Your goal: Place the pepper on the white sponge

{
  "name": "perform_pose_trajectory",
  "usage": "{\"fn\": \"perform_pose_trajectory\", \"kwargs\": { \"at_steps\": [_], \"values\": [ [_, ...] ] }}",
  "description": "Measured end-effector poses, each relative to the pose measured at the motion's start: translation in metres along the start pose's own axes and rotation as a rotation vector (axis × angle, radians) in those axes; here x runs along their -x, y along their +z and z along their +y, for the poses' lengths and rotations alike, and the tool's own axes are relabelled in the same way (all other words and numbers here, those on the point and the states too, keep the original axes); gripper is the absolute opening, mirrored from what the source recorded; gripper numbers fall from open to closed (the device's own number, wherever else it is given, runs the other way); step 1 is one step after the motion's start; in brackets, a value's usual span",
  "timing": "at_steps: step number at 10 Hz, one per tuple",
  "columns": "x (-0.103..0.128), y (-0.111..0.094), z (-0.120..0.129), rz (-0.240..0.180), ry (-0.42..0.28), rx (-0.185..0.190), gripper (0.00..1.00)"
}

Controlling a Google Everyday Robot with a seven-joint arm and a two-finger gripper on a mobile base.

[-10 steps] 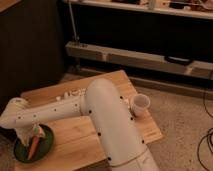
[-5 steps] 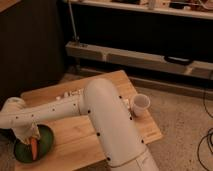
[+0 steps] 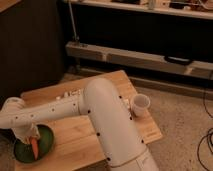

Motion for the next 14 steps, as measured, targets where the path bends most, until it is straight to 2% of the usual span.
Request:
{"fn": "perform_pose_trajectory", "kwargs": {
  "at_steps": [6,7,8,10,12,14],
  "values": [
    [0.0,0.0,0.0,0.0,-0.001,-0.001,0.0],
    [0.003,-0.004,0.0,0.01,-0.009,-0.008,0.0],
    [0.012,-0.014,0.002,0.042,-0.031,-0.028,0.0],
    [0.037,-0.052,0.012,0.132,-0.072,-0.07,0.0],
    [0.066,-0.108,0.02,0.218,-0.112,-0.118,0.0],
    [0.097,-0.155,0.028,0.307,-0.144,-0.162,0.0]
  ]
}}
